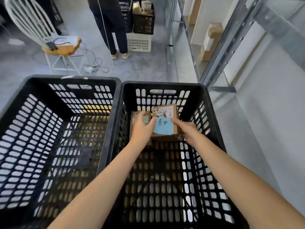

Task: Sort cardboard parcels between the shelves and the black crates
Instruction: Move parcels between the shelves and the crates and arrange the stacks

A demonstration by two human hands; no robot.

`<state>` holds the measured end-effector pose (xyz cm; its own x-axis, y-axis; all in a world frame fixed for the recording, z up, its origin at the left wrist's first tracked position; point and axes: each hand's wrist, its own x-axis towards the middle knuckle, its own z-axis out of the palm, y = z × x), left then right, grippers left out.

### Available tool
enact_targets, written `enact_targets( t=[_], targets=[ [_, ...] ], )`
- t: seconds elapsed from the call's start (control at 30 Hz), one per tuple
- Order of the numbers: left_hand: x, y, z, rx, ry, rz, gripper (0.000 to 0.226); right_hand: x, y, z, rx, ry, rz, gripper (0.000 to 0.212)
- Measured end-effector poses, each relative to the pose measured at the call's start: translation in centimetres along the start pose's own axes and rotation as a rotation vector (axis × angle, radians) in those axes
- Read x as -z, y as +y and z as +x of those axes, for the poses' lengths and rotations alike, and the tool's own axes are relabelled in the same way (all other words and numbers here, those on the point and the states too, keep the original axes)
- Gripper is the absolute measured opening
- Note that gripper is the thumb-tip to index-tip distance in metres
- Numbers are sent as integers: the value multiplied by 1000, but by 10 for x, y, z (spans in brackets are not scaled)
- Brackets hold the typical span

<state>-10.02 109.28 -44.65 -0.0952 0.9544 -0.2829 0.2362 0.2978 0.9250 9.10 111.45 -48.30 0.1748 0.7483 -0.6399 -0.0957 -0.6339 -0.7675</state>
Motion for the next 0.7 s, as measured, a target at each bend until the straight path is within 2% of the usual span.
enact_targets(
  t=[0.33, 0.5, 0.67, 0.7],
  targets=[
    [11, -9, -4, -19, 123, -43, 48, -12, 26, 30, -16, -103, 18, 57],
    [10, -14, -8, -14, 124, 1, 47, -24, 30, 31, 39, -106, -148, 48],
    [7, -8, -14, -25, 55, 82, 50, -17, 10, 13, 189, 47, -183, 35],
    [8, -5, -15, -29, 34, 76, 50, -13, 5, 7, 231, 55, -206, 42]
  ],
)
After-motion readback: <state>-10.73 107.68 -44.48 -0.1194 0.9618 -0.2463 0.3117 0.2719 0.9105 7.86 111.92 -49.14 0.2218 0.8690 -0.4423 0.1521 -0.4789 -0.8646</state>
